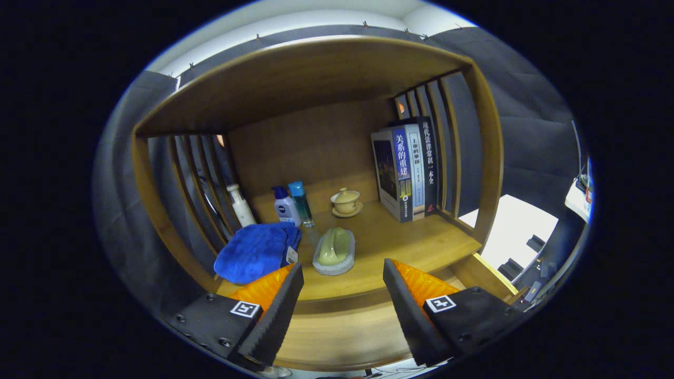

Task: Pull open the drawer, take out the items inside it, and place them on the countertop above the cabinet.

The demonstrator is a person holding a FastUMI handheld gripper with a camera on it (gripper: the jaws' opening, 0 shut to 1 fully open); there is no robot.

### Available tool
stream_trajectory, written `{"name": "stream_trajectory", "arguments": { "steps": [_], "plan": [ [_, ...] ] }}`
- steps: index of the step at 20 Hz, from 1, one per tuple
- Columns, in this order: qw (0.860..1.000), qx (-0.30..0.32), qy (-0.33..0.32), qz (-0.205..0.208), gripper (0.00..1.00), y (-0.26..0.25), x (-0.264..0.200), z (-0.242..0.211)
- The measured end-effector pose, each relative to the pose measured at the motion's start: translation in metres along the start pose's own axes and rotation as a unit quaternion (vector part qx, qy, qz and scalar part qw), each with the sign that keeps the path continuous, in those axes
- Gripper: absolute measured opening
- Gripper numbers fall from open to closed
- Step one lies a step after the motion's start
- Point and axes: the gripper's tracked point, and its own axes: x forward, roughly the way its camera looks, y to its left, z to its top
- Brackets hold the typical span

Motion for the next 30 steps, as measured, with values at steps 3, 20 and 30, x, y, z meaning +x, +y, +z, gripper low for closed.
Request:
{"name": "stream_trajectory", "arguments": {
  "steps": [3, 20, 30],
  "plan": [
    [1.0, -0.02, -0.02, 0.002, 0.98, -0.003, -0.027, -0.013],
    [0.997, -0.083, -0.011, -0.002, 0.98, -0.029, -0.099, -0.137],
    [0.998, -0.059, 0.031, -0.005, 0.99, -0.034, -0.091, -0.189]
  ]
}}
